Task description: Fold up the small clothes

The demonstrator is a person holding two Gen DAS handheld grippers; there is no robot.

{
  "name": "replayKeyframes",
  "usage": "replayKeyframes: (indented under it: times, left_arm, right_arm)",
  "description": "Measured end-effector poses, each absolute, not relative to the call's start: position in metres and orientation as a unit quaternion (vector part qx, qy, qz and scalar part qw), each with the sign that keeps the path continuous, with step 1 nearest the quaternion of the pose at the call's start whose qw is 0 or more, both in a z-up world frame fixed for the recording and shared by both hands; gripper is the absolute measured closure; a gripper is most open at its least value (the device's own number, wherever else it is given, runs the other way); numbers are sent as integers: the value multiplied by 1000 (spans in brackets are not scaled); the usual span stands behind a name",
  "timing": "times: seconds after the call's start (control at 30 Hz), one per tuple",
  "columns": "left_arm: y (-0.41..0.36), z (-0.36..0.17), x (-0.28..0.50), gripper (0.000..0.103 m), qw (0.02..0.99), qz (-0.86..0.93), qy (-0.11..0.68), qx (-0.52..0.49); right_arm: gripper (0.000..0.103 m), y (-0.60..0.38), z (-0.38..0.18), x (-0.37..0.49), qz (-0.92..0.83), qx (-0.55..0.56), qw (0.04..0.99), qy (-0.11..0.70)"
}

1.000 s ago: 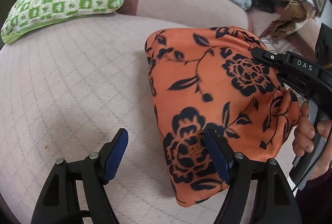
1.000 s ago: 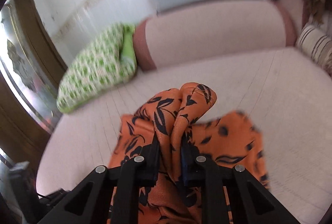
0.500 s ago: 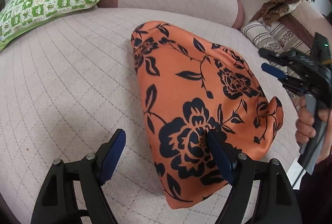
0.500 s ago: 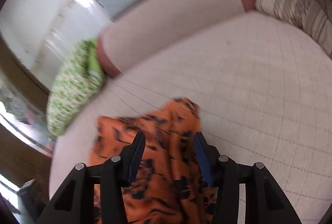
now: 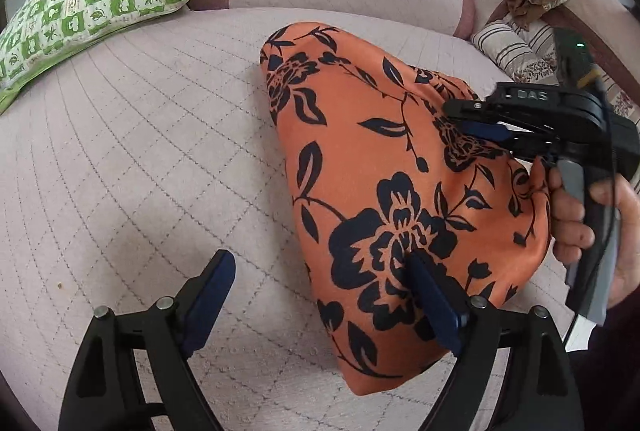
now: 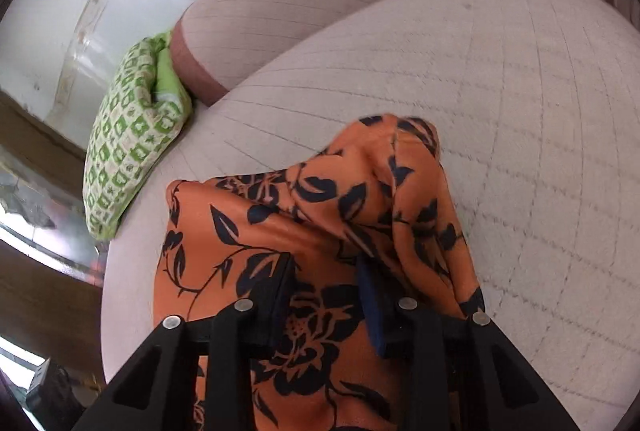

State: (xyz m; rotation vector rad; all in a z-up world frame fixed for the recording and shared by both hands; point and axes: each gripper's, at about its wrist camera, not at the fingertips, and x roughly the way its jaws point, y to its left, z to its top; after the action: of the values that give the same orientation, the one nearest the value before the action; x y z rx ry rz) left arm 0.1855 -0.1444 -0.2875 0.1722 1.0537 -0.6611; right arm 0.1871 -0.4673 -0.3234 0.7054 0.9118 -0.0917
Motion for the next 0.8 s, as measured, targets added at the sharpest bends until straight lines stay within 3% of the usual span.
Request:
replayKeyframes:
  times: [0.27,0.47,0.8]
  left_arm:
    - [-130,-260,178,15,829,-319,453,77]
    - [-141,-284,176,13,811,-303,487,112]
    - [-146,-274,176,12,818,-312,473,103]
  right_arm:
    - [66,-458,-279,128,29,352,853,385]
    - [66,-440,-293,93,-2,288,841,458]
    - [68,-452,-299,72,-8,297,835,463]
